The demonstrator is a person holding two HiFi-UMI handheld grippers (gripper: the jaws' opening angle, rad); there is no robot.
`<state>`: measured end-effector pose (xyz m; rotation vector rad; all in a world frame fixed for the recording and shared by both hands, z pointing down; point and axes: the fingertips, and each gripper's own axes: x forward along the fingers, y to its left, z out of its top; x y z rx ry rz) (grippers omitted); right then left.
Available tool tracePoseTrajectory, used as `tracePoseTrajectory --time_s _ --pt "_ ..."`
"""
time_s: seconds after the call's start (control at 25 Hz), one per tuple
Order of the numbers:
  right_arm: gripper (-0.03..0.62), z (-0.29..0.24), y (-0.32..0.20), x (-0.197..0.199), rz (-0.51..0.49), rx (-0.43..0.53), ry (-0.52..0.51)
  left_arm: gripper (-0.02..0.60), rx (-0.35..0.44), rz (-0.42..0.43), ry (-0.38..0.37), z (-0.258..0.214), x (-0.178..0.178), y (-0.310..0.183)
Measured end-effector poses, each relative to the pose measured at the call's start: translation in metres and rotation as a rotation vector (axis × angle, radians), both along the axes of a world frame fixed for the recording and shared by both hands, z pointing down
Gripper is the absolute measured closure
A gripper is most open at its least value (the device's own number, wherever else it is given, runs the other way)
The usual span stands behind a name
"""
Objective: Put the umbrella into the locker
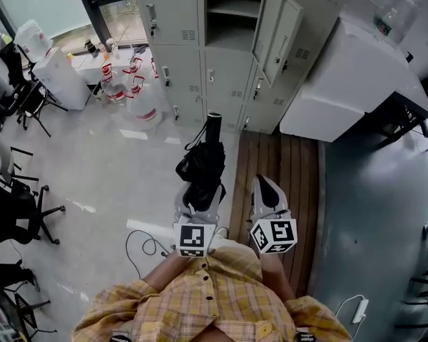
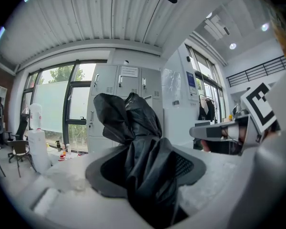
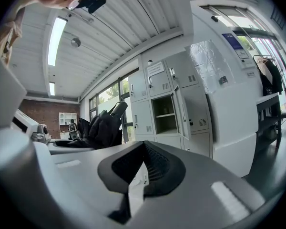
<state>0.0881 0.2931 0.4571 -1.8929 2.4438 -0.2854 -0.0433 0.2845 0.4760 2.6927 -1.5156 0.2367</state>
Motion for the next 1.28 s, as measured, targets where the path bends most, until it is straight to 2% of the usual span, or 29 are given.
tracePoseTrajectory --time_s 0.16,0.48,0.68,0.92,1.28 --pt "0.594 0.001 -0.031 0.013 -0.015 0.009 0.0 0.341 -0.001 -0.005 -0.012 0.0 0.015 -0.025" --pt "0.595 0.013 -0.066 0.014 -0.034 -0.003 -0.022 0.34 -0.022 -0.011 -0.041 0.013 0.022 -0.057" --pt "0.594 0.019 -0.1 0.02 -0.037 -0.016 -0.01 0.341 -0.04 -0.002 -0.026 0.025 0.034 -0.097" --pt "0.594 0.018 -0.177 0.025 -0.034 -0.013 0.011 0.34 -0.024 0.021 0.001 0.024 0.047 -0.171" --pt "0.594 -0.005 -0.311 0.014 -0.017 -0.011 0.031 0.34 -0.035 0.079 -0.011 0.01 0.048 -0.295"
